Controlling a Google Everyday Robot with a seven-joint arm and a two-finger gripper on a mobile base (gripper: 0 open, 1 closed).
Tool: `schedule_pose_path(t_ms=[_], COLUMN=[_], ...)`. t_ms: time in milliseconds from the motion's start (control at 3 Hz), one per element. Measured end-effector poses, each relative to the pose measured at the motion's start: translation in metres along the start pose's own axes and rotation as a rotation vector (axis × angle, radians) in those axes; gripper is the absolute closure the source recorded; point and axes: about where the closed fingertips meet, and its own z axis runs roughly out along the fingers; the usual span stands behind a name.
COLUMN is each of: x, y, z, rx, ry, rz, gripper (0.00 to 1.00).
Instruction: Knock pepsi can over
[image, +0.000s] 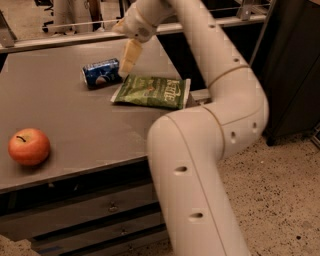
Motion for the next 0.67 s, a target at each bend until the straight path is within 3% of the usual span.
schedule_pose_path(t_ms=[333, 667], x=[0.022, 0.036], y=[-0.01, -0.011], z=[-0.074, -0.089], rx=[0.16, 0.198], ry=[-0.17, -0.189], rz=[0.08, 0.103], gripper=[0.0, 0.0])
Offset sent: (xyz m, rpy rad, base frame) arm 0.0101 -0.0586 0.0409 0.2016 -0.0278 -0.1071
